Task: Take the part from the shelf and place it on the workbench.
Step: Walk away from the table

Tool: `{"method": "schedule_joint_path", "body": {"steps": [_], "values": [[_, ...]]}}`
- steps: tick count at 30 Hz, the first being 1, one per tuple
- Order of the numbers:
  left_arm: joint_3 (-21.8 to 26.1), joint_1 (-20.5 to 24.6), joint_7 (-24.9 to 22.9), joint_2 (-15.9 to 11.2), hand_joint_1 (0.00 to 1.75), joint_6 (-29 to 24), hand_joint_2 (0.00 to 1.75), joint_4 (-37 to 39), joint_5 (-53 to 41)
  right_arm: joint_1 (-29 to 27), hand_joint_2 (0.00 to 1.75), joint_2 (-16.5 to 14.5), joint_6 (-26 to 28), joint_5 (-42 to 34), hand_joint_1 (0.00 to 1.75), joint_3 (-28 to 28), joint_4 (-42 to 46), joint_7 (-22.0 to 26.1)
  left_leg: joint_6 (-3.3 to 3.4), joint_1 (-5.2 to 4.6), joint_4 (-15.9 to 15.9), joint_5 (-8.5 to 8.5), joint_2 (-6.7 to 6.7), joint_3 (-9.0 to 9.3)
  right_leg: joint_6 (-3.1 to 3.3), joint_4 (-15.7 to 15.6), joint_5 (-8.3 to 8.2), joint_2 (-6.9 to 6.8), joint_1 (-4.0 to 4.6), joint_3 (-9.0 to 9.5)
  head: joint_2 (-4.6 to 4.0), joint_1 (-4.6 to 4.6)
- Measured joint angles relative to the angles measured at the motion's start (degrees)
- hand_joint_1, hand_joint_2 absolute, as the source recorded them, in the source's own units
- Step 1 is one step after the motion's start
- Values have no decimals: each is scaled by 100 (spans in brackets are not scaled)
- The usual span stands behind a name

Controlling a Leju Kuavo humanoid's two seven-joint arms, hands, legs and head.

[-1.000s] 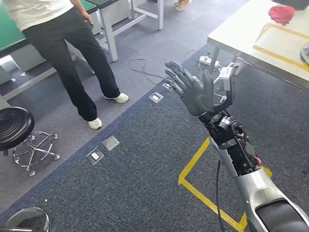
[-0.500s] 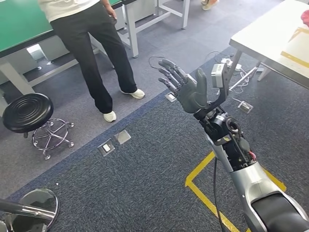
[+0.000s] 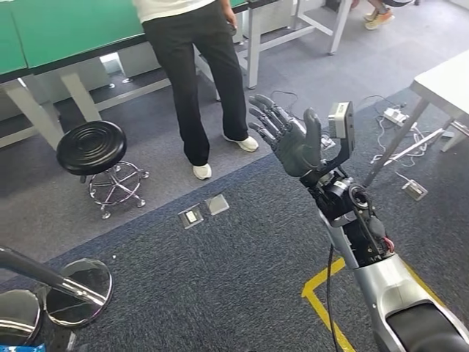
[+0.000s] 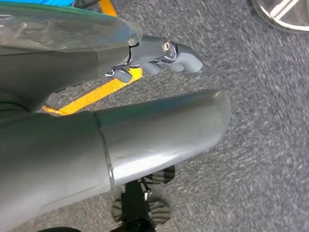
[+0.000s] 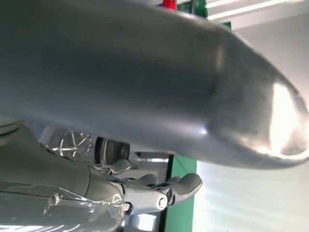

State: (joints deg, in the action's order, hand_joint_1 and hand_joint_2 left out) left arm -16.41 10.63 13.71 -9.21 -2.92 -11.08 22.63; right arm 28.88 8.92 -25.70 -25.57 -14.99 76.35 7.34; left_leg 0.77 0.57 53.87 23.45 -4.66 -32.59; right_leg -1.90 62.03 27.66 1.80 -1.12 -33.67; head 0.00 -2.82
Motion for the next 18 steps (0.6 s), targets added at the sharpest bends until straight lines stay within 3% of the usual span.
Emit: {"method": "schedule_joint_path", "body": {"steps": [1,3,5,7,9,11,12,13,14,16,18], "values": [[-1,5,-2,-1,0,0,0,0,1,2,0,0,-2,0,0,0,1,-2,-24,0,30,7,-64,-17,-2,-370,-124,120,-22,166,0,-5],[-3,3,-3,-2,0,-1,0,0,3,-5,0,-1,-5,1,0,0,1,-8,-95,11,61,-10,-180,-91,15,-649,-140,256,-25,309,0,3],[-7,-27,-3,-2,0,-1,0,0,4,-7,0,-3,-5,2,0,-3,2,-13,-168,35,64,-39,-247,-152,73,-684,-155,153,-8,335,0,19],[-10,-47,-3,-5,0,-2,0,0,4,3,0,-9,-8,3,0,-4,3,-10,-219,24,289,101,-1,-273,149,-740,-191,9,-8,356,0,80],[-12,-36,-3,-5,0,-3,0,0,4,9,0,-13,-4,5,0,5,3,-10,-255,12,988,455,329,-615,206,-769,-208,-147,13,356,0,147],[-15,-37,-3,5,0,-3,0,0,4,0,0,-13,-3,17,0,7,2,-14,-274,22,1718,722,408,-972,228,-769,-207,-292,37,338,0,177],[-17,-45,-3,11,0,-3,0,0,4,-7,0,-13,-4,23,0,3,2,-15,-273,24,1821,716,417,-1019,232,-769,-206,-360,44,333,0,193],[-17,-53,-3,14,0,-3,0,0,3,-12,0,-13,-6,26,0,1,2,-15,-267,24,1677,605,426,-937,232,-769,-204,-424,48,334,0,213],[-17,-57,-2,13,0,-3,0,0,3,-15,0,-13,-5,26,0,0,2,-15,-252,21,1307,420,462,-734,228,-769,-200,-486,51,340,0,233],[-18,-50,-1,5,0,-3,0,0,2,-12,0,-13,-5,26,0,1,4,-14,-201,-12,429,108,662,-258,201,-767,-183,-596,67,355,0,257],[-19,-45,4,-1,0,-5,0,0,2,-11,0,-13,-2,30,0,3,5,-20,-145,-60,43,24,763,-62,157,-766,-160,-682,85,369,0,246]]}}
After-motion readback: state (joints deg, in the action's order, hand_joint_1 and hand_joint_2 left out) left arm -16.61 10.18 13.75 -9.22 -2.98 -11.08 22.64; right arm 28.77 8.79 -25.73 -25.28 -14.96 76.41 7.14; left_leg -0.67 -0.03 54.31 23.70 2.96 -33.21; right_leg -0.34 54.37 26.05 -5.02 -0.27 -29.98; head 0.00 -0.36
